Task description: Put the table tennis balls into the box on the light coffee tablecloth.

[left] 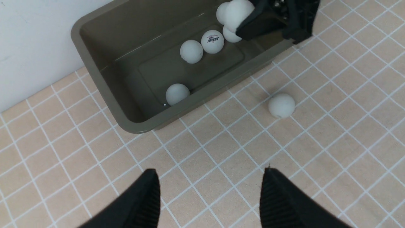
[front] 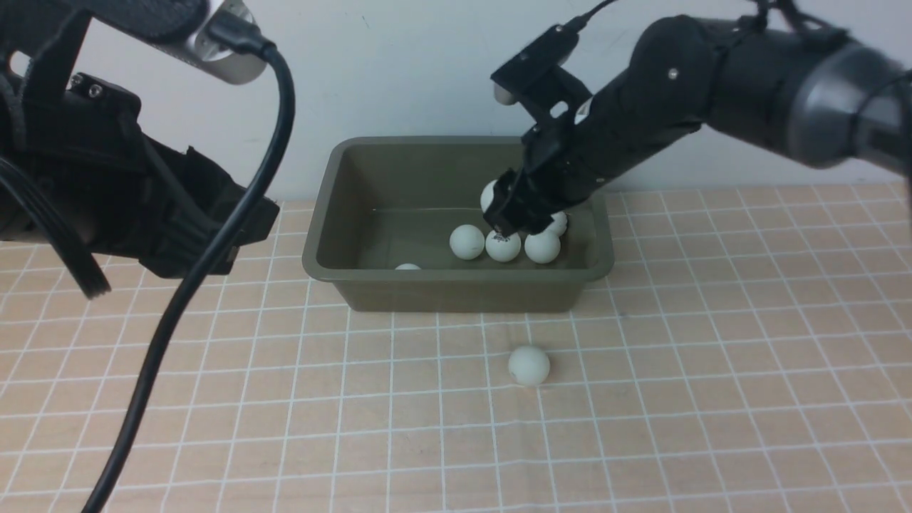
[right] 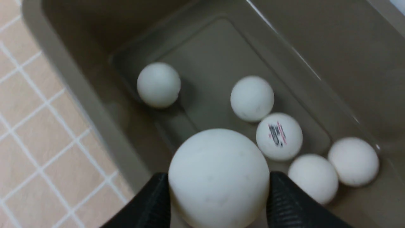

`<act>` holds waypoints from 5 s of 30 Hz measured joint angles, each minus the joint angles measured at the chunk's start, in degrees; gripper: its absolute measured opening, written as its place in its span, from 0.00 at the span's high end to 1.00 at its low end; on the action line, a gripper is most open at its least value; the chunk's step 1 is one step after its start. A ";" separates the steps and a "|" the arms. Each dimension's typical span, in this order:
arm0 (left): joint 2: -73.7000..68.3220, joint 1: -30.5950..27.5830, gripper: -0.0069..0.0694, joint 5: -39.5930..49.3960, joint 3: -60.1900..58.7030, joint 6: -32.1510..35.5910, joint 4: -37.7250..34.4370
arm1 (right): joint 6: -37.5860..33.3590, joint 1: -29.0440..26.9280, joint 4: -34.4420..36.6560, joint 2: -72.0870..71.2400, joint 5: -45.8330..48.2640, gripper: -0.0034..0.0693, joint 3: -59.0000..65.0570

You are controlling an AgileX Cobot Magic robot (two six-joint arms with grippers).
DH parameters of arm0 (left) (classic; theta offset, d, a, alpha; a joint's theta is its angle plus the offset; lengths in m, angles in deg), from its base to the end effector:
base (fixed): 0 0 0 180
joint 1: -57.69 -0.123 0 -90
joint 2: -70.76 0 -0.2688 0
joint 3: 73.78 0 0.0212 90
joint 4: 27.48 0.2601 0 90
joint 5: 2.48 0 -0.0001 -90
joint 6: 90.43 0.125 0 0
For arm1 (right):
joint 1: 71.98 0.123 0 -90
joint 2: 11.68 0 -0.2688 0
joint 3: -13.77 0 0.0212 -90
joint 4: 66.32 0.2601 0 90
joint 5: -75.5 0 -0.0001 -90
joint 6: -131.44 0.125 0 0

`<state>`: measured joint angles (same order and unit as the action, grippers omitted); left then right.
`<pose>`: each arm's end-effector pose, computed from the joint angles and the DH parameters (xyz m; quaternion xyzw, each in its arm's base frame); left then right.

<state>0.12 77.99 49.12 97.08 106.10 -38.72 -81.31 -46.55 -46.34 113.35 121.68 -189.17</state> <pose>0.2339 -0.1069 0.3628 0.2639 0.8680 -0.1084 0.4063 0.4201 0.2339 0.2083 -0.3895 0.8674 0.1357 0.2785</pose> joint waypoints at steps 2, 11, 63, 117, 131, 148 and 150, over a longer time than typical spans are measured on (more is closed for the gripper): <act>0.00 0.00 0.45 0.66 0.00 0.00 -0.25 | -0.91 -0.99 3.16 2.30 0.43 0.46 -2.79; 0.00 0.00 0.45 2.23 0.00 0.00 -1.33 | -0.89 -2.93 5.05 3.57 5.15 0.27 -7.73; 0.00 0.00 0.45 0.39 0.00 0.61 -2.20 | 32.76 7.09 -3.45 -10.96 -28.27 0.22 38.57; 0.00 0.00 0.45 3.76 0.00 0.61 -3.43 | 16.73 0.23 -3.30 -2.99 -16.51 0.49 9.90; 0.00 0.00 0.45 2.41 0.00 0.61 -3.43 | 19.16 -1.61 -3.19 -4.34 -16.79 0.26 9.45; 0.00 0.00 0.45 -0.13 0.00 0.61 -3.43 | 28.93 -10.37 -28.09 -46.48 0.96 0.38 10.42; 0.00 0.00 0.45 -0.71 0.00 0.61 -3.43 | 28.06 -10.37 -27.46 -50.04 2.67 0.39 12.26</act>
<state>0.12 77.99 48.41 97.08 106.72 -42.14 -53.25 -56.91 -73.80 63.31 124.35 -176.91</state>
